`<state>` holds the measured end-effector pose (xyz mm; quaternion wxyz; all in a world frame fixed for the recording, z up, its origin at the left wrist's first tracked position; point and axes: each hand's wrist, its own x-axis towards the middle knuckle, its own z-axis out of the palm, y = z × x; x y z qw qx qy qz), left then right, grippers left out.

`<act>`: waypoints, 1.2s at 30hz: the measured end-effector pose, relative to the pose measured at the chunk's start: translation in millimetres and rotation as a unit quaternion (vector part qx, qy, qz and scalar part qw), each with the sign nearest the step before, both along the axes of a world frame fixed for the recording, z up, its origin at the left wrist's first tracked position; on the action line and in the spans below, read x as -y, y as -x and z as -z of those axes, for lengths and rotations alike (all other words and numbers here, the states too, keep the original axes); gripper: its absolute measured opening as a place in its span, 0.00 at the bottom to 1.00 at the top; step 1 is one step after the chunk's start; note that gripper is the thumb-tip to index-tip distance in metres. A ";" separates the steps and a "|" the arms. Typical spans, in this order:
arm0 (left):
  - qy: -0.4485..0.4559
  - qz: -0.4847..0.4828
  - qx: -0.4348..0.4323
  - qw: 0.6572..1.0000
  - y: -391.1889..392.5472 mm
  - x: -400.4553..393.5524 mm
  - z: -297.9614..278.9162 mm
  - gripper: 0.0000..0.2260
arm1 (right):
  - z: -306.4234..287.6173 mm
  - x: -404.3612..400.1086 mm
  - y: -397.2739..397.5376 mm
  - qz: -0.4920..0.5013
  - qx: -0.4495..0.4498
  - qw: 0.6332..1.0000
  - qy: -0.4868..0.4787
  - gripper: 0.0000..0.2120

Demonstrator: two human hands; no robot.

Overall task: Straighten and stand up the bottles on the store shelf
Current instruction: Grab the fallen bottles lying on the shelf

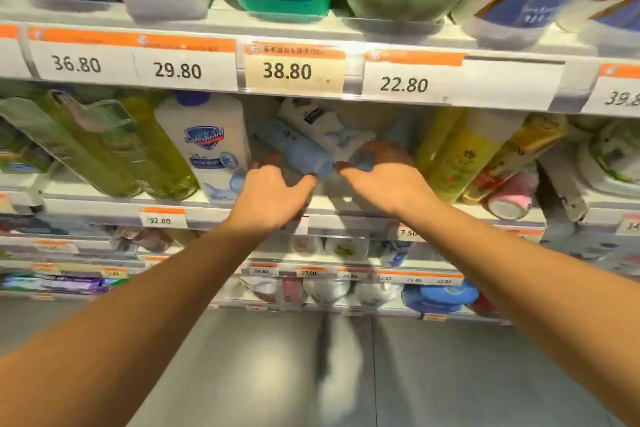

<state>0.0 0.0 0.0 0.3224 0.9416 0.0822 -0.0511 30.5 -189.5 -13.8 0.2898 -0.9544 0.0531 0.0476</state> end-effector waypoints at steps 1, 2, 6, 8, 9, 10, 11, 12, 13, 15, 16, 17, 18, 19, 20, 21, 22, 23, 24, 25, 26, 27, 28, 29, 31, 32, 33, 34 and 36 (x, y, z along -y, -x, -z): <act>0.002 -0.002 -0.008 1.000 -2.5 3.1 2.0 0.26 | 2.2 0.8 -5.7 0.002 0.014 1.000 0.020 0.40; -0.009 -0.005 -0.013 1.000 -5.4 5.5 5.6 0.26 | 0.5 0.2 -8.6 0.002 0.028 0.999 0.046 0.39; 0.006 -0.043 -0.046 0.998 -18.2 16.5 14.3 0.34 | -0.5 -0.2 -27.7 -0.033 0.081 0.993 0.080 0.31; 0.042 -0.070 -0.040 0.996 -25.8 18.1 18.3 0.38 | -5.0 -3.2 -39.0 -0.055 0.082 0.991 0.089 0.29; 0.061 -0.078 -0.023 0.995 -30.3 19.2 20.3 0.39 | -5.7 -6.0 -44.9 -0.066 0.074 0.991 0.087 0.28; 0.069 -0.078 -0.010 0.995 -35.0 20.3 20.9 0.40 | -8.2 -8.4 -49.7 -0.078 0.068 0.991 0.083 0.26; 0.067 -0.078 -0.008 0.995 -40.1 21.7 20.5 0.40 | -10.1 -10.7 -54.2 -0.085 0.067 0.991 0.075 0.23; 0.068 -0.081 -0.016 0.994 -44.3 23.5 18.8 0.39 | -11.0 -12.6 -56.8 -0.088 0.066 0.991 0.072 0.21; 0.078 -0.089 -0.024 0.993 -49.9 25.0 17.4 0.39 | -12.1 -14.0 -59.7 -0.089 0.068 0.991 0.070 0.19; 0.097 -0.104 -0.034 0.989 -59.4 29.1 15.7 0.36 | -14.3 -15.5 -66.0 -0.088 0.071 0.991 0.066 0.18; 0.098 -0.113 -0.041 0.988 -63.5 30.9 16.1 0.36 | -14.3 -15.2 -70.2 -0.085 0.074 0.992 0.060 0.17; 0.100 -0.125 -0.045 0.986 -67.6 32.3 18.1 0.37 | -14.0 -15.0 -74.0 -0.082 0.075 0.992 0.053 0.17; 0.110 -0.139 -0.052 0.983 -72.1 33.3 20.9 0.39 | -13.1 -15.4 -78.7 -0.077 0.073 0.993 0.045 0.18; 0.125 -0.156 -0.060 0.978 -77.0 33.7 24.9 0.42 | -11.6 -15.8 -83.7 -0.071 0.068 0.994 0.041 0.21; 0.137 -0.172 -0.063 0.974 -82.0 33.8 28.9 0.44 | -10.8 -16.6 -88.1 -0.064 0.062 0.995 0.040 0.25; 0.144 -0.184 -0.063 0.970 -86.6 34.5 31.4 0.47 | -8.4 -17.5 -93.8 -0.059 0.057 0.996 0.039 0.27; 0.147 -0.194 -0.064 0.968 -89.8 35.6 33.4 0.50 | -6.2 -18.0 -98.7 -0.056 0.051 0.996 0.036 0.29; 0.147 -0.202 -0.063 0.966 -93.5 36.9 35.5 0.53 | -3.0 -18.1 -105.1 -0.054 0.045 0.997 0.034 0.31; 0.145 -0.208 -0.060 0.966 -96.1 38.4 36.9 0.55 | -0.4 -17.9 -110.9 -0.050 0.034 0.998 0.032 0.33; 0.139 -0.211 -0.056 0.966 -98.0 39.9 38.6 0.57 | 2.2 -17.1 -116.0 -0.046 0.024 0.998 0.031 0.36; 0.129 -0.212 -0.053 0.967 -99.1 41.1 39.9 0.57 | 4.5 -17.0 -119.8 -0.043 0.013 0.999 0.027 0.39; 0.118 -0.213 -0.052 0.968 -99.8 42.0 41.7 0.57 | 6.4 -16.9 -122.5 -0.043 0.004 0.999 0.021 0.40; 0.110 -0.214 -0.051 0.969 -100.4 42.2 43.4 0.57 | 8.4 -17.4 -124.1 -0.042 -0.005 0.999 0.016 0.41; 0.105 -0.215 -0.049 0.970 -101.2 41.6 45.2 0.56 | 9.8 -18.1 -125.2 -0.043 -0.010 0.999 0.013 0.43; 0.106 -0.218 -0.043 0.969 -102.0 40.9 47.5 0.54 | 12.4 -19.7 -126.5 -0.042 -0.018 0.999 0.008 0.44; 0.113 -0.219 -0.041 0.968 -102.1 40.6 48.5 0.53 | 13.3 -20.6 -126.8 -0.042 -0.022 0.999 0.006 0.44; 0.122 -0.220 -0.038 0.967 -102.5 40.6 49.6 0.52 | 14.2 -22.2 -126.4 -0.042 -0.026 0.999 0.004 0.44; 0.129 -0.220 -0.034 0.966 -102.6 40.7 50.6 0.52 | 14.6 -23.6 -125.6 -0.043 -0.031 0.999 0.005 0.43; 0.133 -0.216 -0.026 0.967 -102.7 41.4 52.1 0.50 | 15.3 -26.7 -124.2 -0.043 -0.036 0.998 0.009 0.42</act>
